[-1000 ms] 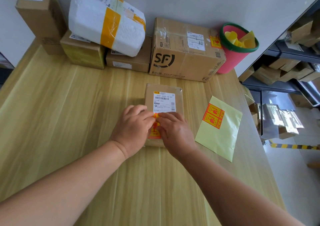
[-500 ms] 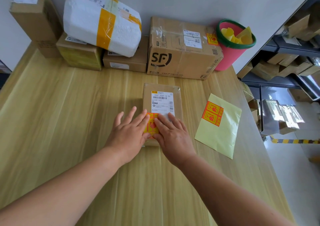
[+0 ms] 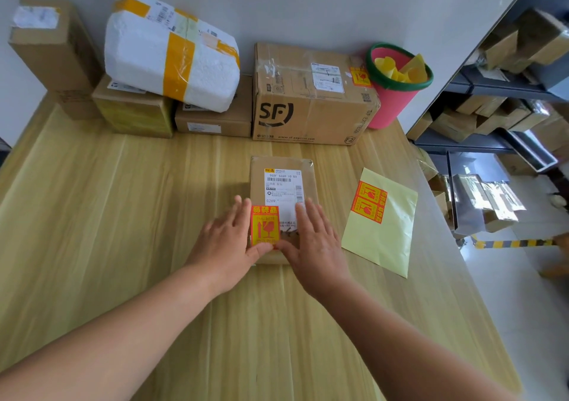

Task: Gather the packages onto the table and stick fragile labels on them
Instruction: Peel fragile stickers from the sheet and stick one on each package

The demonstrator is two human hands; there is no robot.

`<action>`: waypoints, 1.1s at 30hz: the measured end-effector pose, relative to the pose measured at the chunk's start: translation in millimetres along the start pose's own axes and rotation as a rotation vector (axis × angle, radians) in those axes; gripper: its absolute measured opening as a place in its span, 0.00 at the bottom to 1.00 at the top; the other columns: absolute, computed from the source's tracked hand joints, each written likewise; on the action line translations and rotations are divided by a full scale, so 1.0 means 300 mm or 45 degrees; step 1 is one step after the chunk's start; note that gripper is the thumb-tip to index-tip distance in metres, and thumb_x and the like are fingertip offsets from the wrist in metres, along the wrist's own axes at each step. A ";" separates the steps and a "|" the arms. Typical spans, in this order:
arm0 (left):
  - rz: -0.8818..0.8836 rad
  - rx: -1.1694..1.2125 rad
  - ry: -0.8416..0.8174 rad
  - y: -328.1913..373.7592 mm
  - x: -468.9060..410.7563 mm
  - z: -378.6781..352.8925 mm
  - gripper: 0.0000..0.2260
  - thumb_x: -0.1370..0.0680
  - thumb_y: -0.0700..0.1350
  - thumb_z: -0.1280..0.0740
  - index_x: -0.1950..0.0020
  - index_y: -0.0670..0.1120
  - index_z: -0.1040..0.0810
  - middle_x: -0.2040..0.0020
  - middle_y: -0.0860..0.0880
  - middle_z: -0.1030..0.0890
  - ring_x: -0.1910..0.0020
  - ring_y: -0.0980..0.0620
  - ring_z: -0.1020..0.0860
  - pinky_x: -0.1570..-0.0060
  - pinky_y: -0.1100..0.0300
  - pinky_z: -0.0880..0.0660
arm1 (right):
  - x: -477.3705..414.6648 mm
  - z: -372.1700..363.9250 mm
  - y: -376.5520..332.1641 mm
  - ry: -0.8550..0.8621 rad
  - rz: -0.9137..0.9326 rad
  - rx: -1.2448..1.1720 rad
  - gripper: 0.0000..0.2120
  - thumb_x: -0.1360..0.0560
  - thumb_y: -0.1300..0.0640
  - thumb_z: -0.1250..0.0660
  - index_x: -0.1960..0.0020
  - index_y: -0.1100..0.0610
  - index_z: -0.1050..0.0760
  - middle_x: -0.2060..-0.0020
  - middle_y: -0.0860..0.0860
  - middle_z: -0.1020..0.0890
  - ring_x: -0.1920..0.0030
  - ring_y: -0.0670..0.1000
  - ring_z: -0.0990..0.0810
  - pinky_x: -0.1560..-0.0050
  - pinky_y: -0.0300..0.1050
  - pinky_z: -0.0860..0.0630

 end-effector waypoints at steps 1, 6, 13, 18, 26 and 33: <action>0.063 0.122 -0.048 0.000 0.003 -0.003 0.43 0.25 0.65 0.40 0.22 0.48 0.61 0.21 0.47 0.53 0.24 0.47 0.45 0.28 0.53 0.43 | 0.014 0.005 0.014 0.008 -0.097 -0.042 0.41 0.24 0.36 0.43 0.21 0.53 0.57 0.22 0.50 0.56 0.23 0.49 0.59 0.25 0.45 0.56; 0.193 0.450 -0.167 0.014 0.002 -0.022 0.37 0.29 0.59 0.29 0.26 0.53 0.43 0.41 0.56 0.23 0.43 0.52 0.24 0.45 0.59 0.28 | 0.058 -0.022 0.060 -0.054 -0.385 -0.310 0.47 0.28 0.41 0.32 0.22 0.57 0.57 0.23 0.53 0.46 0.24 0.52 0.44 0.28 0.48 0.39; 0.224 0.540 -0.055 -0.022 -0.007 -0.010 0.16 0.27 0.54 0.29 0.42 0.58 0.29 0.53 0.61 0.20 0.55 0.57 0.22 0.54 0.59 0.26 | 0.014 -0.014 0.051 -0.012 -0.443 -0.346 0.27 0.30 0.46 0.28 0.38 0.52 0.36 0.45 0.45 0.22 0.48 0.50 0.22 0.58 0.43 0.31; 0.280 0.547 0.011 -0.031 -0.016 -0.004 0.17 0.28 0.54 0.29 0.41 0.59 0.28 0.54 0.60 0.19 0.58 0.59 0.22 0.58 0.62 0.27 | -0.021 0.001 0.046 -0.034 -0.398 -0.363 0.25 0.30 0.47 0.27 0.39 0.51 0.36 0.50 0.44 0.24 0.50 0.49 0.23 0.58 0.42 0.32; 0.271 0.504 0.019 0.111 -0.106 -0.012 0.23 0.29 0.57 0.30 0.36 0.58 0.31 0.46 0.58 0.20 0.53 0.53 0.21 0.56 0.58 0.27 | -0.069 0.087 0.188 -0.026 -0.376 -0.387 0.25 0.30 0.46 0.27 0.40 0.53 0.34 0.48 0.47 0.21 0.48 0.52 0.21 0.53 0.47 0.25; 0.232 0.563 0.076 0.335 -0.267 -0.029 0.22 0.26 0.53 0.31 0.33 0.56 0.32 0.47 0.60 0.23 0.51 0.54 0.23 0.53 0.59 0.28 | -0.157 0.234 0.388 0.049 -0.378 -0.465 0.27 0.31 0.50 0.26 0.37 0.52 0.34 0.50 0.44 0.23 0.48 0.50 0.22 0.51 0.47 0.25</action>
Point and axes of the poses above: each hand's wrist, its own x-axis away from the middle knuckle, its own z-axis out of the back of the hand, y = z × x, the point moved 4 cm from there along -x, towards the middle knuckle
